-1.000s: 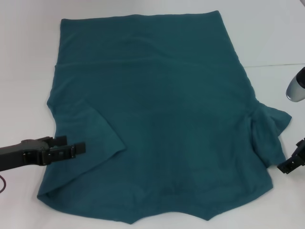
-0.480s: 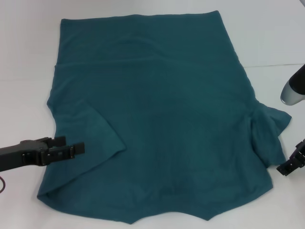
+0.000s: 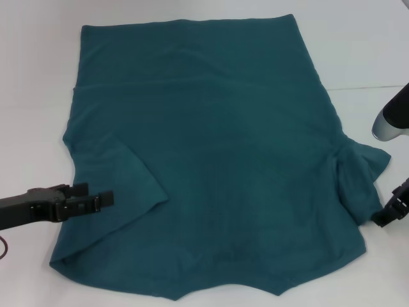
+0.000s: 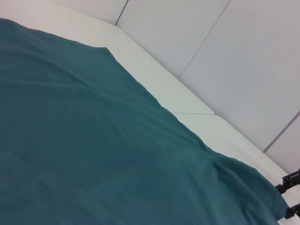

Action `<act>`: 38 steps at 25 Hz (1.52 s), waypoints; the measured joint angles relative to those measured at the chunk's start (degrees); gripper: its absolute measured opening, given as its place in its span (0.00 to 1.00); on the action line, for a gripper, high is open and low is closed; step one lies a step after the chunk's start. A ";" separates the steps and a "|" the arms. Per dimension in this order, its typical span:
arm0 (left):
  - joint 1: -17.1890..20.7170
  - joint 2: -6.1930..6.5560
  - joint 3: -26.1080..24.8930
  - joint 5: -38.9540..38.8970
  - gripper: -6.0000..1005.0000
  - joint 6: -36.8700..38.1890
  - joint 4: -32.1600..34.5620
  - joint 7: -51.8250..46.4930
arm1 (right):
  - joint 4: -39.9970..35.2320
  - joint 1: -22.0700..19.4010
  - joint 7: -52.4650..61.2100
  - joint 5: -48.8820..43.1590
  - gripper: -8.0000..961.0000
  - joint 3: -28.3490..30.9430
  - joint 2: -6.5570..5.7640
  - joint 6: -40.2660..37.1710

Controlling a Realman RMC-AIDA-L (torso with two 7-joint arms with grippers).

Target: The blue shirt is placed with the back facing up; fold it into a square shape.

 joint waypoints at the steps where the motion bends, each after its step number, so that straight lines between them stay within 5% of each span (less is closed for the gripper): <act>1: 0.00 -0.01 0.01 0.00 0.93 -0.01 0.00 -0.03 | 0.06 0.00 0.00 0.00 0.88 -0.01 0.02 0.45; 18: -0.10 -0.04 -0.19 0.00 0.93 -0.12 0.00 -0.13 | 1.22 0.13 0.10 0.00 0.50 -1.35 -0.04 1.06; 31: -0.36 -0.04 0.01 0.00 0.93 -0.21 0.00 -0.15 | 1.57 -0.44 0.09 0.00 0.51 -1.35 -0.09 2.31; 38: -0.06 -0.04 -0.33 0.00 0.93 -0.20 0.00 -0.15 | 2.87 -0.56 -0.52 0.06 0.36 -1.35 0.33 3.99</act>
